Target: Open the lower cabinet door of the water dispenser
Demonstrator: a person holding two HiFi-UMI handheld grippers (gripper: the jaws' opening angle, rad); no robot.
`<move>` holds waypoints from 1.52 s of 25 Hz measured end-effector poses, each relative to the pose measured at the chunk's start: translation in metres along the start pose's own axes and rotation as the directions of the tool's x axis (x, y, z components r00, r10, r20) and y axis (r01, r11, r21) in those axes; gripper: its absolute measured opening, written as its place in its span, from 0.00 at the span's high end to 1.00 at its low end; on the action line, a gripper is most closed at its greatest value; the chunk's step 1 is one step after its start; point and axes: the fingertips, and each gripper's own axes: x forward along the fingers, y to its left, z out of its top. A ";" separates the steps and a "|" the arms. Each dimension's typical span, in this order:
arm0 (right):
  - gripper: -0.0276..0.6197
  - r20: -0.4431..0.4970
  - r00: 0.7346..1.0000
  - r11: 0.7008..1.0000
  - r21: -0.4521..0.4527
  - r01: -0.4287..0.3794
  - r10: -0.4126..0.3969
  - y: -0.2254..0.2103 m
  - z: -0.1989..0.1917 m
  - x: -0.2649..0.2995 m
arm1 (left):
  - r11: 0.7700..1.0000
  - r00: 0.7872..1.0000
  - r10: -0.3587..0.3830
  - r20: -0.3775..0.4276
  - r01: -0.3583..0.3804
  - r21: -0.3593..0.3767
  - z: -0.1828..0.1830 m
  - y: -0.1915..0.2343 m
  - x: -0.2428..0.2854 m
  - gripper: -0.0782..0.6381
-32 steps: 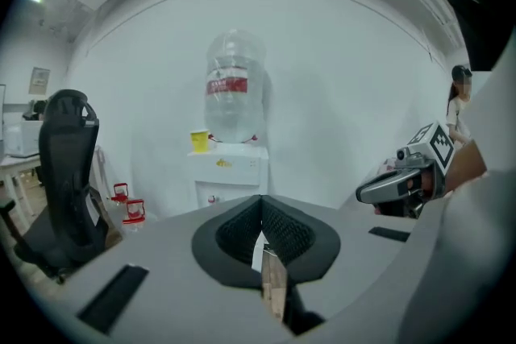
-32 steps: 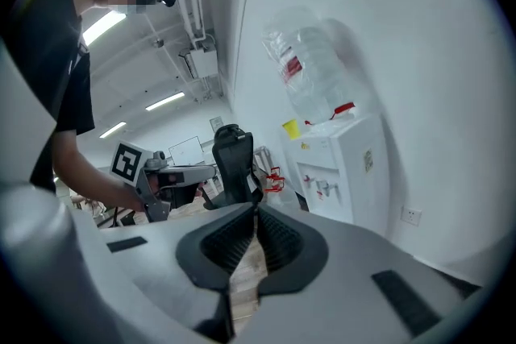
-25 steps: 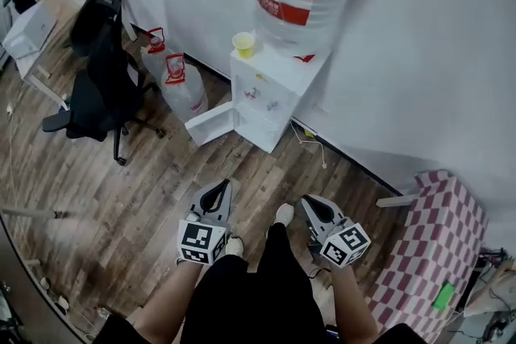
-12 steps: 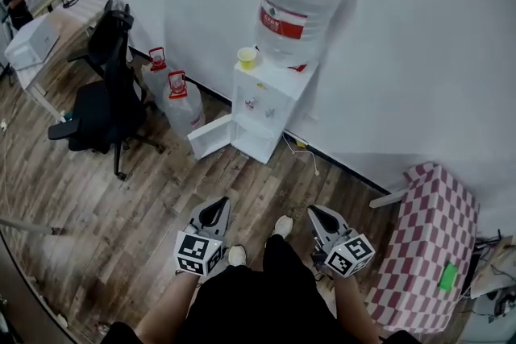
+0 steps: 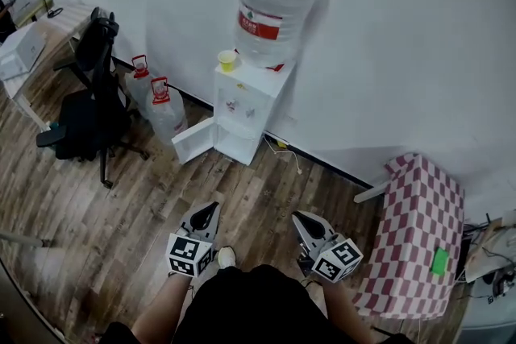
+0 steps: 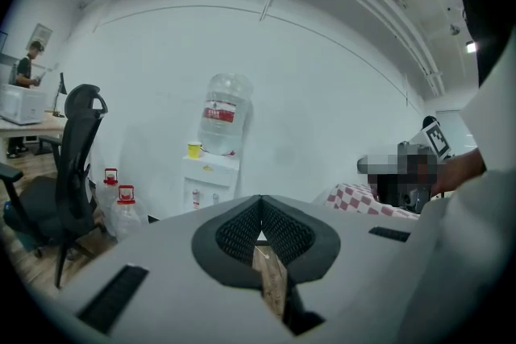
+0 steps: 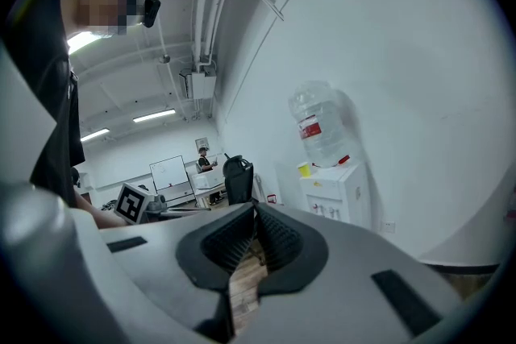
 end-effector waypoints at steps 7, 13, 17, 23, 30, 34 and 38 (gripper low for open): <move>0.91 -0.014 1.000 1.000 0.024 0.009 -0.009 0.017 -0.022 -0.048 | 1.000 1.000 -0.002 -0.004 0.002 0.006 -0.016 -0.036 -0.024 0.87; 0.91 0.007 1.000 0.999 0.041 -0.005 0.004 0.058 -0.050 -0.095 | 1.000 0.999 0.002 -0.039 -0.001 0.026 -0.042 -0.078 -0.074 0.87; 0.91 0.059 0.998 0.995 0.099 -0.026 0.020 0.088 -0.068 -0.127 | 0.999 0.997 -0.012 -0.072 0.014 0.029 -0.058 -0.115 -0.107 0.87; 0.91 0.097 0.995 0.993 0.106 -0.047 0.037 0.127 -0.080 -0.156 | 0.998 0.999 0.010 -0.038 -0.008 0.055 -0.054 -0.144 -0.153 0.87; 0.91 0.130 0.990 0.996 0.073 -0.058 0.048 0.144 -0.074 -0.176 | 0.996 1.000 -0.014 -0.026 0.016 0.088 -0.038 -0.164 -0.164 0.87; 0.91 0.149 0.989 0.995 0.093 -0.040 0.026 0.143 -0.074 -0.178 | 0.991 1.000 -0.031 0.001 0.031 0.130 -0.023 -0.169 -0.160 0.87; 0.91 0.161 0.987 0.996 0.086 -0.035 0.021 0.147 -0.071 -0.168 | 0.992 0.999 -0.029 0.016 0.027 0.119 -0.019 -0.157 -0.169 0.87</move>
